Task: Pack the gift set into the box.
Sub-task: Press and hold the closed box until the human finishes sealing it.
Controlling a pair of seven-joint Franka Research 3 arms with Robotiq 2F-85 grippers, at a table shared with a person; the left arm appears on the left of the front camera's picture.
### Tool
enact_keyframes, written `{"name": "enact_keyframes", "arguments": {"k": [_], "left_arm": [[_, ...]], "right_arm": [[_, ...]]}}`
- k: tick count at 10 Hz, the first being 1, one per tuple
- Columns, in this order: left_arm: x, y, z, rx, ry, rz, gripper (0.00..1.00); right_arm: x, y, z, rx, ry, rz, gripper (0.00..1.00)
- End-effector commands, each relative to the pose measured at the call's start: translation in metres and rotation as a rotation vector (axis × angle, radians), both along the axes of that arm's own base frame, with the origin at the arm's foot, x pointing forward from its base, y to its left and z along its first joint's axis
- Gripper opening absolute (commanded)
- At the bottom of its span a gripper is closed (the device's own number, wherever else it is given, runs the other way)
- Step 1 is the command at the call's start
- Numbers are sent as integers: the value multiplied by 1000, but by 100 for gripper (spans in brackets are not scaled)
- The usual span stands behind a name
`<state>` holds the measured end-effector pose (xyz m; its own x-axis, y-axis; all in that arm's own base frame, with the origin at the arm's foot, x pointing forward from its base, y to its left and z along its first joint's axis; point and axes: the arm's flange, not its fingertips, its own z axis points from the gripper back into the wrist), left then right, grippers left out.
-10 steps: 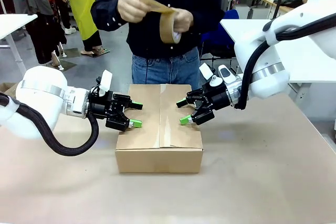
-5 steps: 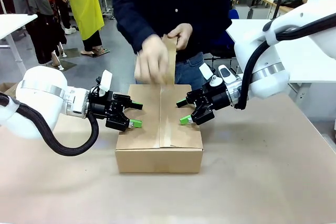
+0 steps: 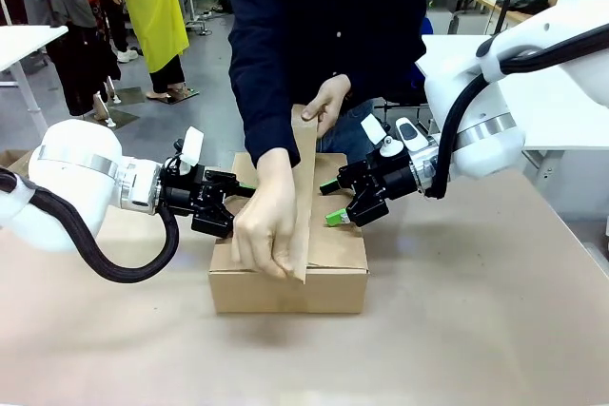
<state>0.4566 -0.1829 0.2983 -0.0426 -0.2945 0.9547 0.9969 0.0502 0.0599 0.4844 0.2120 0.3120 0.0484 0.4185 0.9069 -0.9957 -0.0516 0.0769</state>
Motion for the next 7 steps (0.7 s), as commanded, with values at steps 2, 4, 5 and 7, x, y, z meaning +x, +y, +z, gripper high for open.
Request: {"name": "enact_keyframes", "arguments": {"k": [2,4,5,7], "left_arm": [[-2,2,-3,-6,-2,-7,100],[-2,2,-3,-6,-2,-7,100],[-2,2,-3,-6,-2,-7,100],[-2,2,-3,-6,-2,-7,100]], "right_arm": [[1,0,-4,-3,5,0,100],[1,0,-4,-3,5,0,100],[1,0,-4,-3,5,0,100],[1,0,-4,-3,5,0,100]]}}
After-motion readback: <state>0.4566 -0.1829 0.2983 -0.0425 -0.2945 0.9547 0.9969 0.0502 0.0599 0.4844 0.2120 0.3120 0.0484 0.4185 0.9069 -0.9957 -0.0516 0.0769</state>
